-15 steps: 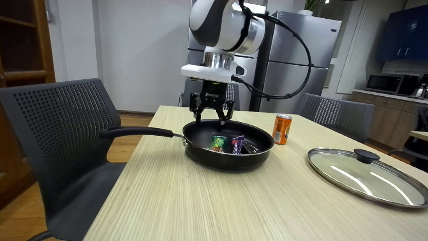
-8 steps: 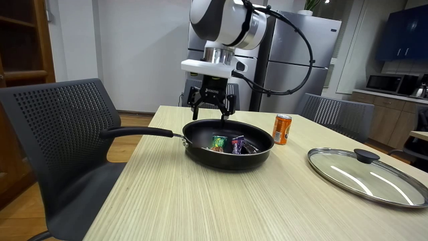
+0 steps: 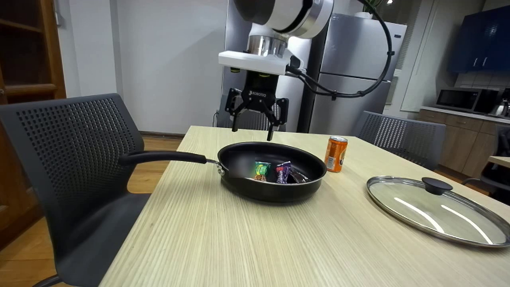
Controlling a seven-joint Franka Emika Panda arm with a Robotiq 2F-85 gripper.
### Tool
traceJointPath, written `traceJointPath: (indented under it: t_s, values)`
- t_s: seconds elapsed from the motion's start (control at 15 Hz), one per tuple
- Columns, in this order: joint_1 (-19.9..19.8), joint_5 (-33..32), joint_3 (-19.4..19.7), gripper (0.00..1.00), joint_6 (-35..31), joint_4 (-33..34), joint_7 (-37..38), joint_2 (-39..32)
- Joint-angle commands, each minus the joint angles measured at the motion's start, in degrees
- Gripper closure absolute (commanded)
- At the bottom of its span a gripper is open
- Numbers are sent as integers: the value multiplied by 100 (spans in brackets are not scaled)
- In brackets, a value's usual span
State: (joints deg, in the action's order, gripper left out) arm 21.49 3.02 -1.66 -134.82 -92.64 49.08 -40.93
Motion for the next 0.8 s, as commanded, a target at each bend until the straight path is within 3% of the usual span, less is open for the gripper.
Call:
traceJointPath:
  t_s: [0.0, 0.73]
  values:
    - [1, -35, 1, 0, -439, -1114, 65, 819]
    - [-109, -578, 278, 0, -792, -2681, 104, 2077]
